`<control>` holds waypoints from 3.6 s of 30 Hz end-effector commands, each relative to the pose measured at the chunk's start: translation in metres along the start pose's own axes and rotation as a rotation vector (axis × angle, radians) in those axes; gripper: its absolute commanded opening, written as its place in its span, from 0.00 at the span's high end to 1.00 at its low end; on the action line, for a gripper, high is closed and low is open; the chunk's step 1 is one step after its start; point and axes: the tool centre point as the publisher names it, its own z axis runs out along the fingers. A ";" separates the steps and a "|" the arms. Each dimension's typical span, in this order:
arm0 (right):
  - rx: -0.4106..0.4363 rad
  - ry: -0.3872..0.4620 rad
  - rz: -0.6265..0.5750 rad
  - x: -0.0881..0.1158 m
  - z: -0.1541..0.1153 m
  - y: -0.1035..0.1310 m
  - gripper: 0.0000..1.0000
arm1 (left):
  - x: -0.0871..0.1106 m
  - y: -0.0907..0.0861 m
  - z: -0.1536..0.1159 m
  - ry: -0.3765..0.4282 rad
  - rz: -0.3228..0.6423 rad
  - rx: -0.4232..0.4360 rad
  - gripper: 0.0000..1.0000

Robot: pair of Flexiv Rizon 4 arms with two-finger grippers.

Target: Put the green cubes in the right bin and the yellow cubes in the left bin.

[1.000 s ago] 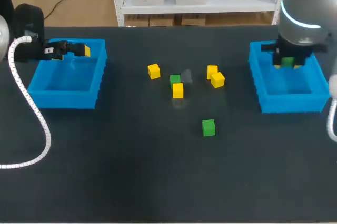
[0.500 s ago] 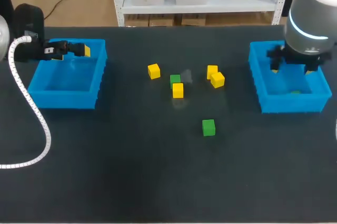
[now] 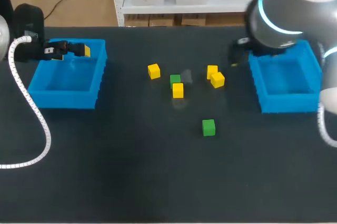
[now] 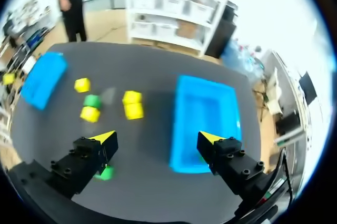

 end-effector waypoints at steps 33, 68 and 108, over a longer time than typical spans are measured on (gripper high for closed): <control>-0.023 0.295 0.031 0.132 0.057 0.103 0.00 | 0.001 0.002 0.000 -0.006 0.002 0.009 0.00; -0.064 0.344 0.056 0.124 0.101 0.111 1.00 | 0.001 0.002 0.000 -0.006 0.002 0.009 0.00; 0.107 0.099 0.400 0.012 0.096 -0.137 0.00 | 0.001 0.002 0.000 -0.006 0.002 0.009 0.00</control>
